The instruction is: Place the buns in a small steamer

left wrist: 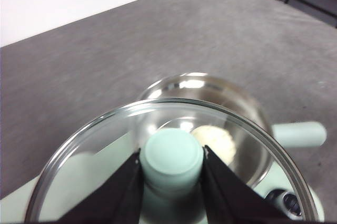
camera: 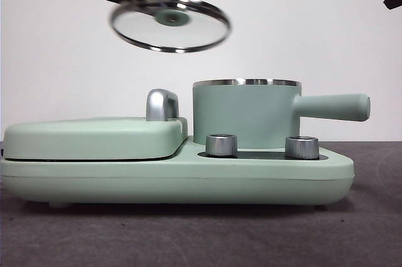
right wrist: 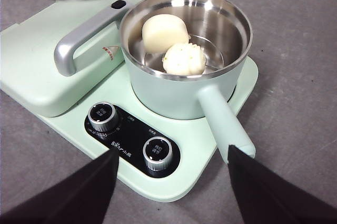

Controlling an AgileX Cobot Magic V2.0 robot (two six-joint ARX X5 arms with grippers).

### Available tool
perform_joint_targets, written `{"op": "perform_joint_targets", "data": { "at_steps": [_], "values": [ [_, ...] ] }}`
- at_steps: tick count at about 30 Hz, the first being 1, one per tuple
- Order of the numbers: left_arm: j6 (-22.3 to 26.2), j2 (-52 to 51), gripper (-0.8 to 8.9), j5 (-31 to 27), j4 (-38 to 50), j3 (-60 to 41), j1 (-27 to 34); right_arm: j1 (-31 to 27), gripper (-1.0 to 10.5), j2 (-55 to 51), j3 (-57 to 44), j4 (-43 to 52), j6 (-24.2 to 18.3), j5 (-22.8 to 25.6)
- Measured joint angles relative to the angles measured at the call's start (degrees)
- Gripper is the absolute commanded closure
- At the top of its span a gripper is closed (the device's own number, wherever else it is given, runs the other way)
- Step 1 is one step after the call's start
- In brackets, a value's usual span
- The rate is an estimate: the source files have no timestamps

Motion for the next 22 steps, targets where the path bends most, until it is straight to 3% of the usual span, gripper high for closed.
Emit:
{"op": "perform_joint_targets", "data": {
  "at_steps": [12,22],
  "values": [
    [1.46,11.74,7.98,0.04,17.64,0.02,-4.33,0.0,6.3,0.0,0.0,-0.31,0.11,0.0],
    [4.0,16.74,7.98,0.02,24.68,0.02,-4.5,-0.02,6.3,0.0,0.0,-0.31,0.11,0.0]
  ]
}}
